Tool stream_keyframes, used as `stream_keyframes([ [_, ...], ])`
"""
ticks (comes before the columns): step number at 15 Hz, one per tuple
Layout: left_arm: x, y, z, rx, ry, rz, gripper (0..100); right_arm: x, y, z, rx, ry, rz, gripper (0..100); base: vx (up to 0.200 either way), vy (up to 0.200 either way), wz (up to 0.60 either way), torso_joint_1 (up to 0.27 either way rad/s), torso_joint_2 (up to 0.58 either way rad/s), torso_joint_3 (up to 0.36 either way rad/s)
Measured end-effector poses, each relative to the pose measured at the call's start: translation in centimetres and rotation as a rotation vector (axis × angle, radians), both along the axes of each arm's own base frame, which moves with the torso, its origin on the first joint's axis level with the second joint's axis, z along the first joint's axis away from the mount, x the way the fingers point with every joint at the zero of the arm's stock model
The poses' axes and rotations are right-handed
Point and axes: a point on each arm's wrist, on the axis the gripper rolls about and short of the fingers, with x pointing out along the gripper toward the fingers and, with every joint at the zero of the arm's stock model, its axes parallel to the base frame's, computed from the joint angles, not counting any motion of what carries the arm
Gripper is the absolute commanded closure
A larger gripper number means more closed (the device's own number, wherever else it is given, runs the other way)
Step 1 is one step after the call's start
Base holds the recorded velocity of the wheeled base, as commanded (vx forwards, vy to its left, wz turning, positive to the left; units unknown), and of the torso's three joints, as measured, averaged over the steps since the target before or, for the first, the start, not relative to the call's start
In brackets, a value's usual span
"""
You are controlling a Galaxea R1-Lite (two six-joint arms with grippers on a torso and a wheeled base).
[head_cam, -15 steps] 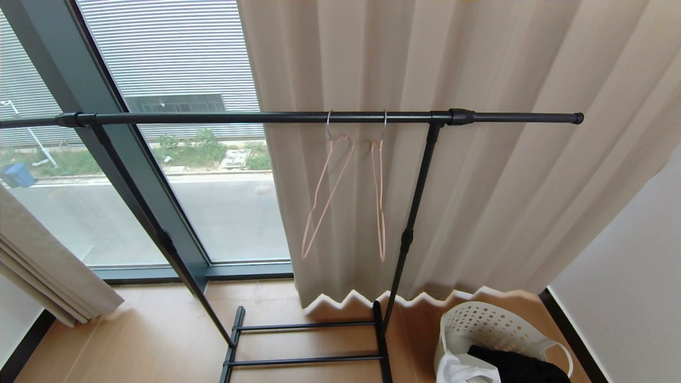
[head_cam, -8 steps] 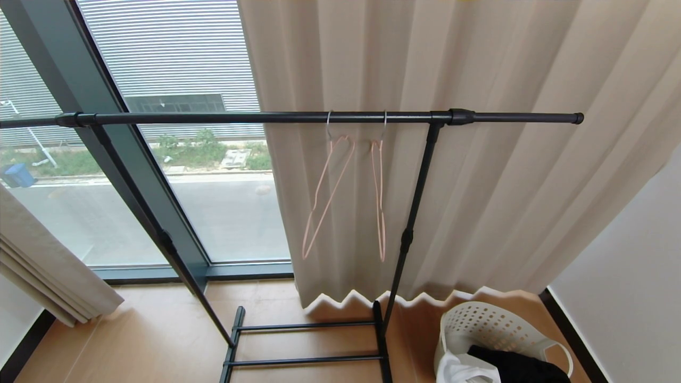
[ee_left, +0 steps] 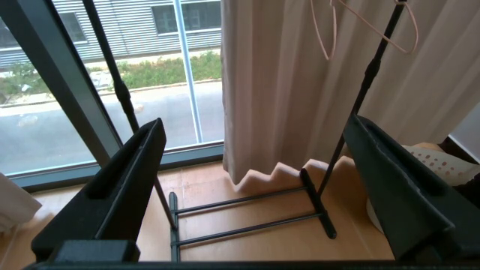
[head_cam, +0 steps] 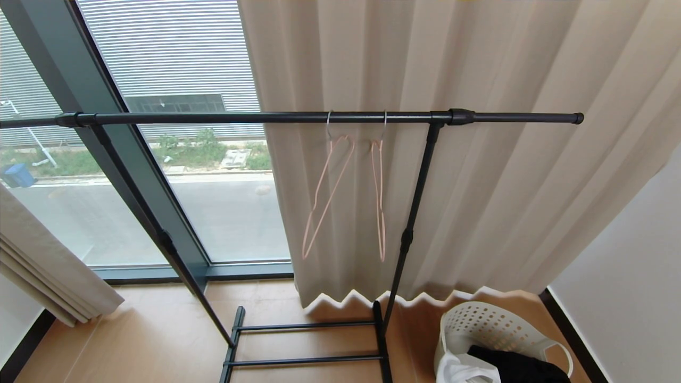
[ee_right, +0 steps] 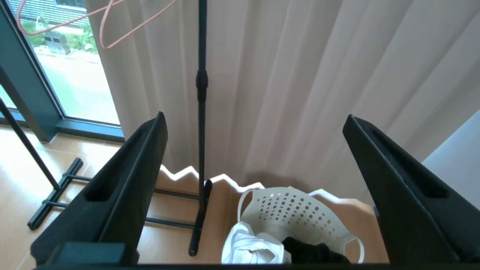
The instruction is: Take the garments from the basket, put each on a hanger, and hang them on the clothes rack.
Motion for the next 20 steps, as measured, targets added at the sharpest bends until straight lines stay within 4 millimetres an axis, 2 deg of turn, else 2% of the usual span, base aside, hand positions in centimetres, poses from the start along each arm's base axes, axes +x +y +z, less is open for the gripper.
stream_keyframes([
  [20,0.0,0.0,0.0,0.0,0.0,0.0,0,0.0,0.0,0.0,0.0,0.0,0.0,0,0.0,0.0,0.0,0.0,0.0,0.0],
])
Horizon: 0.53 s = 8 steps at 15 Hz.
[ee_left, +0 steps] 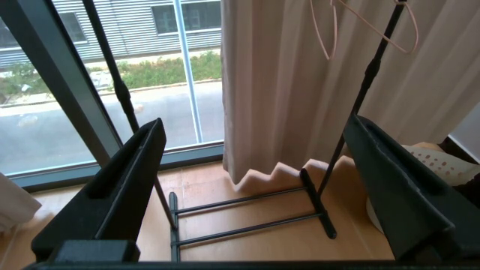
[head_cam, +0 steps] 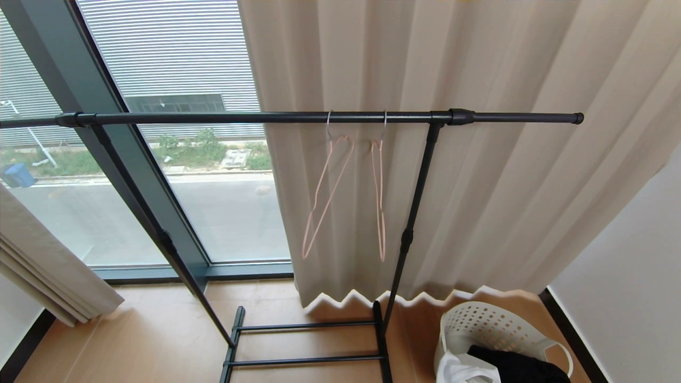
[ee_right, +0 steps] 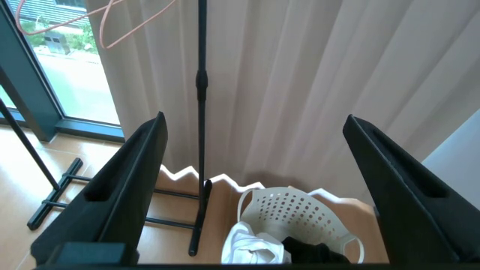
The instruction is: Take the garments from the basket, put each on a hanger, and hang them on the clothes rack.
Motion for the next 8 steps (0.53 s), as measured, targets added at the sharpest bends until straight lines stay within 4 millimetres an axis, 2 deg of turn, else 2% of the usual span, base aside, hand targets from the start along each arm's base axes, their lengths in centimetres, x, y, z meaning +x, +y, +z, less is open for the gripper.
stream_keyframes([
  [8,0.0,0.0,0.0,0.001,0.0,0.0,0,0.0,0.01,0.02,-0.014,-0.003,0.003,0,0.0,0.0,0.0,0.0,0.0,0.0],
])
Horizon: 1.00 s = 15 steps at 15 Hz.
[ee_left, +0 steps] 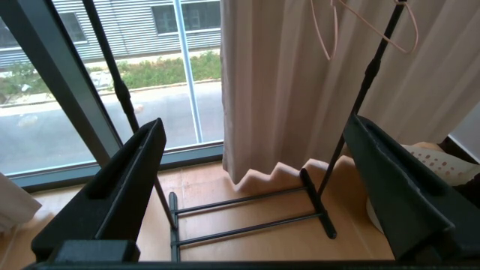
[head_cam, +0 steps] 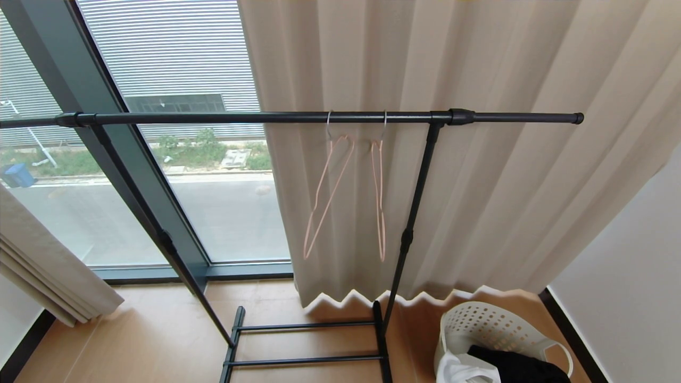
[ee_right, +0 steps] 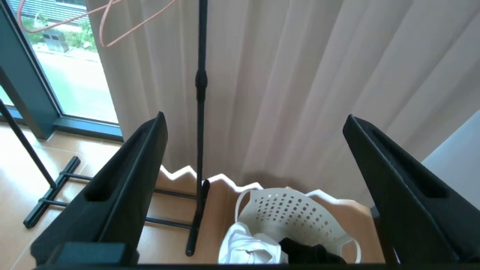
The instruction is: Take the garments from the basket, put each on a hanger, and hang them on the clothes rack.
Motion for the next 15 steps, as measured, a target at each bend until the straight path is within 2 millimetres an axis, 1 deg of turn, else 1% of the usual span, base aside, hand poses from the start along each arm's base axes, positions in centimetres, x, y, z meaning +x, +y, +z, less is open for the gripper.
stream_keyframes([
  [3,0.0,0.0,0.0,0.001,0.0,0.0,0,0.0,0.0,0.0,0.001,0.001,0.0,0,0.0,0.0,0.0,-0.03,0.04,0.035],
  [15,0.0,-0.02,0.0,0.009,-0.001,-0.007,0,0.0,0.0,-0.02,0.012,0.003,0.001,0,0.0,0.0,0.0,-0.148,0.34,0.183],
])
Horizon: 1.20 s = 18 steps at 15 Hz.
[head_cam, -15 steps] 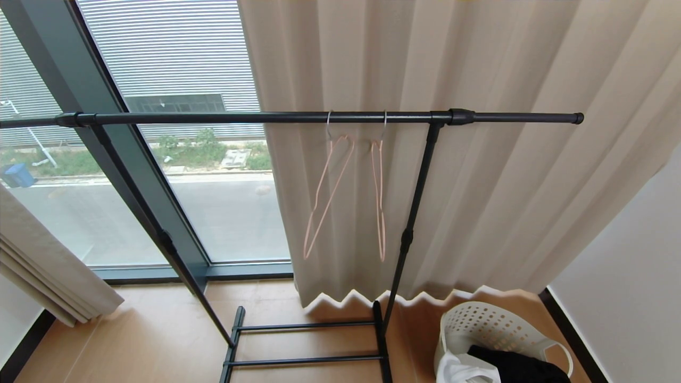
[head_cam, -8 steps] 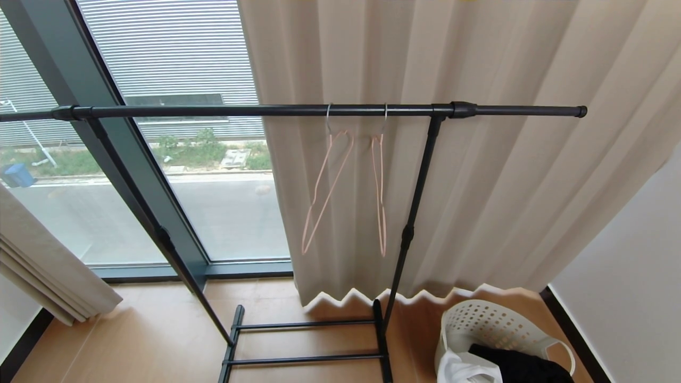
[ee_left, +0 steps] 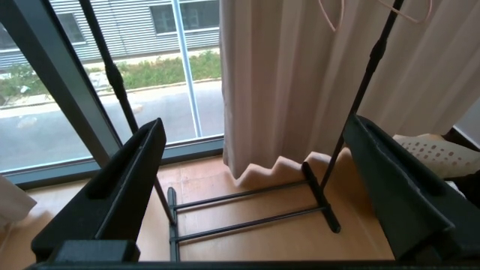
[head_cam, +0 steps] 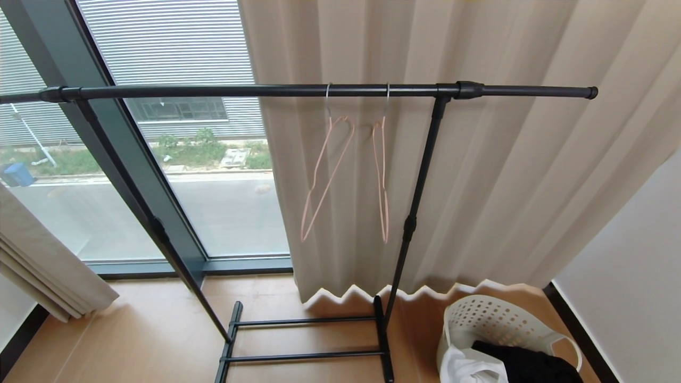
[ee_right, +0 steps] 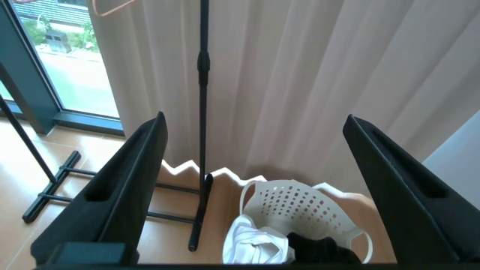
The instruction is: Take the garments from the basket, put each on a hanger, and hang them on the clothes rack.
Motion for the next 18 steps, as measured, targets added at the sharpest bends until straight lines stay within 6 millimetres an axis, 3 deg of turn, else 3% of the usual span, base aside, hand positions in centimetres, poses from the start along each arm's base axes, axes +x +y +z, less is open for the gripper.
stream_keyframes([
  [11,0.0,0.0,-0.05,0.007,0.004,-0.004,0,0.0,0.0,0.0,0.001,0.0,0.0,0,0.0,0.0,0.0,-0.171,0.42,0.245],
  [18,0.0,-0.02,-0.07,0.008,0.005,-0.011,0,0.0,0.0,0.0,0.002,0.0,-0.001,0,0.0,0.0,0.0,-0.205,0.54,0.491],
])
